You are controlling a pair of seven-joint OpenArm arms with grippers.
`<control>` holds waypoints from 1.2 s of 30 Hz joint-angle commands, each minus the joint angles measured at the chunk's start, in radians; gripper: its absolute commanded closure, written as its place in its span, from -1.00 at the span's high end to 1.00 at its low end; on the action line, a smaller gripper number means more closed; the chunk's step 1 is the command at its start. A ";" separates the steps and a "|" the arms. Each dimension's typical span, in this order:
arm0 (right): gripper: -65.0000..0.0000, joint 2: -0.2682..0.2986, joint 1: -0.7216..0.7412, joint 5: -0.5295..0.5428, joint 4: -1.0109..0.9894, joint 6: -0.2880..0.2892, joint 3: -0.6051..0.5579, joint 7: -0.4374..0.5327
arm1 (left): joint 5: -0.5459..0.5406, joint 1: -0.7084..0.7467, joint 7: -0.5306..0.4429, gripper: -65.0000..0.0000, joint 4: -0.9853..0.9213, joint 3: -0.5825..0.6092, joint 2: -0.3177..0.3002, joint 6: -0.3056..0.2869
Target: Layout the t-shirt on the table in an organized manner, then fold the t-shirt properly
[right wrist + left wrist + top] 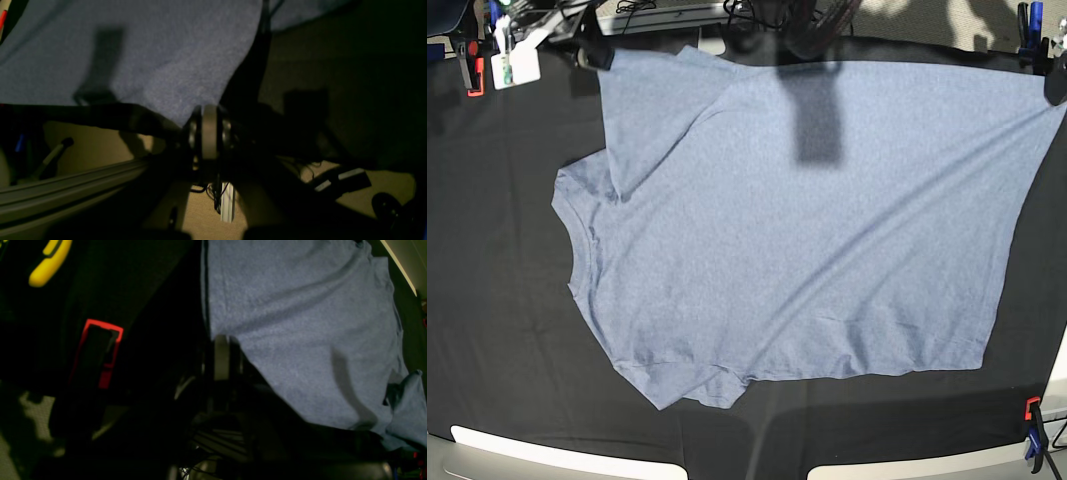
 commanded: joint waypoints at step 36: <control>-1.00 -0.054 -0.212 0.152 0.018 0.006 -0.042 -0.050 | -0.021 0.000 -0.060 -1.00 0.013 -0.011 -0.020 -0.009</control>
